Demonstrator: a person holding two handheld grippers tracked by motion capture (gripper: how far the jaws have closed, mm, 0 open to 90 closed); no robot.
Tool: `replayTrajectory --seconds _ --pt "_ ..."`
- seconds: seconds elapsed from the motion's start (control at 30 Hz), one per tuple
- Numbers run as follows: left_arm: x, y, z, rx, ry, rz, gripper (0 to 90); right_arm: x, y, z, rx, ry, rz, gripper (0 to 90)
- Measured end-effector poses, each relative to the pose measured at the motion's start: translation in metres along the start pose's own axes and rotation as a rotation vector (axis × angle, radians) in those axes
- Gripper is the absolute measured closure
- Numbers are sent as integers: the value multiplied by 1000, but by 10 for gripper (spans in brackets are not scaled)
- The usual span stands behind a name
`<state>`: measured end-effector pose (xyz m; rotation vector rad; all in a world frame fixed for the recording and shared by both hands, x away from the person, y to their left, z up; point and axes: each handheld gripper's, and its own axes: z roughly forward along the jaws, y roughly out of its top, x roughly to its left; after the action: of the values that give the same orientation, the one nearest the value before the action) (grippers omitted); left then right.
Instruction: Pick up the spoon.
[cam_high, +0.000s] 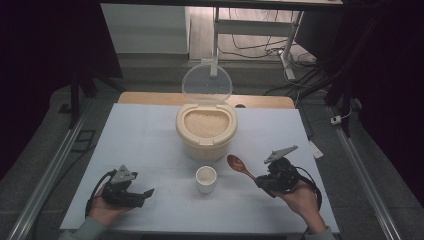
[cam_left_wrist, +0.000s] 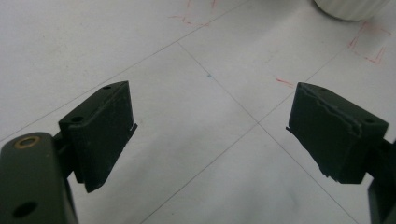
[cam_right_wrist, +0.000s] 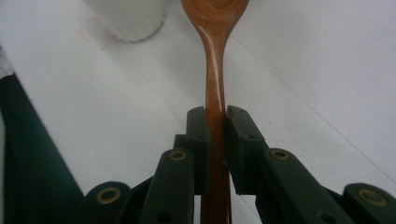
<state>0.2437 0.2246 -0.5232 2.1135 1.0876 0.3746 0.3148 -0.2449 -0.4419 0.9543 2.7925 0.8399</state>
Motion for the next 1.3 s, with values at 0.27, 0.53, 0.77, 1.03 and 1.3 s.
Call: replayTrajectory --seconds 0.27,0.53,0.77,1.03,1.3 --pt "0 0 1 1 -1 -2 138 9 4 -4 -20 48 -40 791" --pt "0 1 1 2 -1 0 138 22 14 -2 -33 68 -101 791" --pt "0 1 2 1 -1 -2 138 31 25 2 -43 80 -147 791" --pt "-1 2 2 0 -1 4 138 39 43 9 -36 90 -201 791" --pt "0 1 1 -3 -2 3 138 51 59 20 -22 105 -262 791"
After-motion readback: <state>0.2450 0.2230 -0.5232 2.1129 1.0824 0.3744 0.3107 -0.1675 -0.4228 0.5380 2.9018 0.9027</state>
